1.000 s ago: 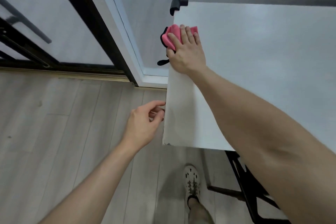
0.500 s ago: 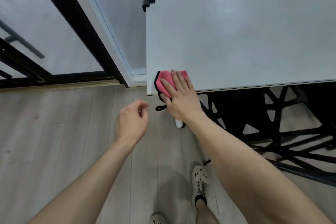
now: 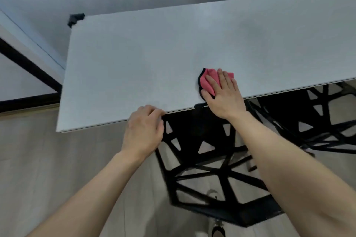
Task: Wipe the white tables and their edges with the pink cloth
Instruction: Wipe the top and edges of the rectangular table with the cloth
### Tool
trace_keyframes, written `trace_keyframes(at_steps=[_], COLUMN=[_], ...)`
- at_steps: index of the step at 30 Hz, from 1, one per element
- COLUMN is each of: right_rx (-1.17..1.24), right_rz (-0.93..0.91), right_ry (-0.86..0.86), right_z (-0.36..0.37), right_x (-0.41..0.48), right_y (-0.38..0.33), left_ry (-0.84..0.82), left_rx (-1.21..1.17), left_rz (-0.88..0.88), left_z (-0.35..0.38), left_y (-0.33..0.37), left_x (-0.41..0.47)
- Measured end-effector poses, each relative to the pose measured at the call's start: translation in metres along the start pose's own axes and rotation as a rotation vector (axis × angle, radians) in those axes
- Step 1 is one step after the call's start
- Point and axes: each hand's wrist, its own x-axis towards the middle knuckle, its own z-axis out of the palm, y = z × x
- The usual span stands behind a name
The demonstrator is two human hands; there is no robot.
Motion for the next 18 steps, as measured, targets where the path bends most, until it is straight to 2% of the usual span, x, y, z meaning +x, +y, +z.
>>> trace_keyframes(at_steps=[4,8,11,14,16,18], right_rx=[-0.006,0.014,0.033,-0.017,-0.042,-0.049], right_rz=[0.079,0.107,-0.12,-0.309,-0.266,-0.042], right_ry=[-0.026,0.038,0.074,0.034,0.012,0.015], right_z=[-0.034,-0.028,-0.015,-0.015,-0.029,-0.05], right_x=[0.047,0.06,0.055,0.039,0.03,0.027], right_y=[0.072,0.052,0.032,0.075,0.134,0.199], left_ry=[-0.044,-0.27,-0.393,-0.436,-0.45,-0.463], left_rx=[0.048,0.155,0.255,0.303,0.311,0.314], left_rz=[-0.015,-0.107,-0.166,-0.202,-0.213,-0.211], left_z=[0.021,0.031,0.035,0.035,0.031,0.03], left_y=[0.064,0.102,0.117,0.129,0.134,0.137], left_x=[0.062,0.119,0.146,0.155,0.157,0.155])
